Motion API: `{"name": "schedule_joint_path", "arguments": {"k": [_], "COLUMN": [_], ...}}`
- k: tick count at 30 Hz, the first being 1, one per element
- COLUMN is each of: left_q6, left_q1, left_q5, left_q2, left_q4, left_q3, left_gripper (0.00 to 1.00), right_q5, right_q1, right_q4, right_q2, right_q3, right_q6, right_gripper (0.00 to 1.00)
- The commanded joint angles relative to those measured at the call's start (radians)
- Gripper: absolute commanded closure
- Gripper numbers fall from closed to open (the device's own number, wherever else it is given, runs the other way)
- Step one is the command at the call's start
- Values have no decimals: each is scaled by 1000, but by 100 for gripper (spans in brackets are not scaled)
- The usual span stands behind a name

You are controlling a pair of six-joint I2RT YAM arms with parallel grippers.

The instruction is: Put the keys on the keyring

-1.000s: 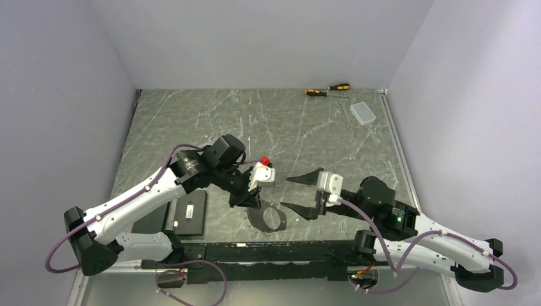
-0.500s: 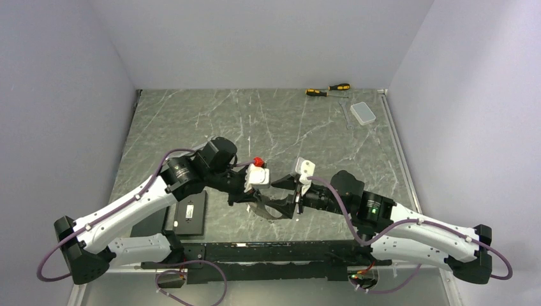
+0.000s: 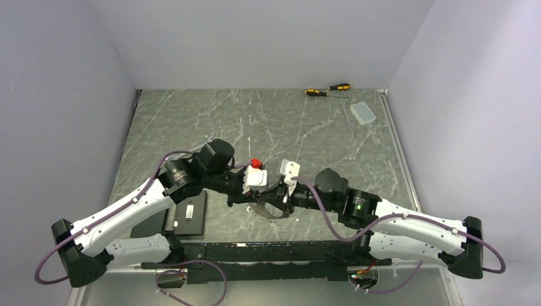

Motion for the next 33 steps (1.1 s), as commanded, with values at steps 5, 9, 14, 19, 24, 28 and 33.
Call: {"name": "schedule_joint_path", "arguments": {"k": [5, 9, 14, 19, 24, 28, 33], "left_q6": [-3, -28, -31, -35, -45, -57, -46], "left_q1": [0, 0, -1, 0, -1, 0, -1], "left_q5": [4, -21, -51, -68, -50, 1, 86], "left_q2": [-51, -90, -166, -241, -284, -274, -217], "left_q4": [68, 81, 54, 14, 22, 64, 66], "left_q3": [-6, -25, -53, -66, -63, -63, -35], "left_gripper": [98, 66, 42, 30, 37, 46, 56], "right_q5": [-183, -230, -256, -306, -387, -406, -417], "right_q1": [-8, -12, -28, -35, -35, -34, -34], "right_q4": [3, -29, -37, -46, -98, -121, -170], "right_q2": [23, 4, -30, -67, -88, -115, -119], "right_q3": [24, 20, 14, 8, 22, 19, 43], "right_q6": [-72, -122, -169, -228, -299, -367, -444], "right_gripper": [98, 99, 100, 100, 100, 100, 100]}}
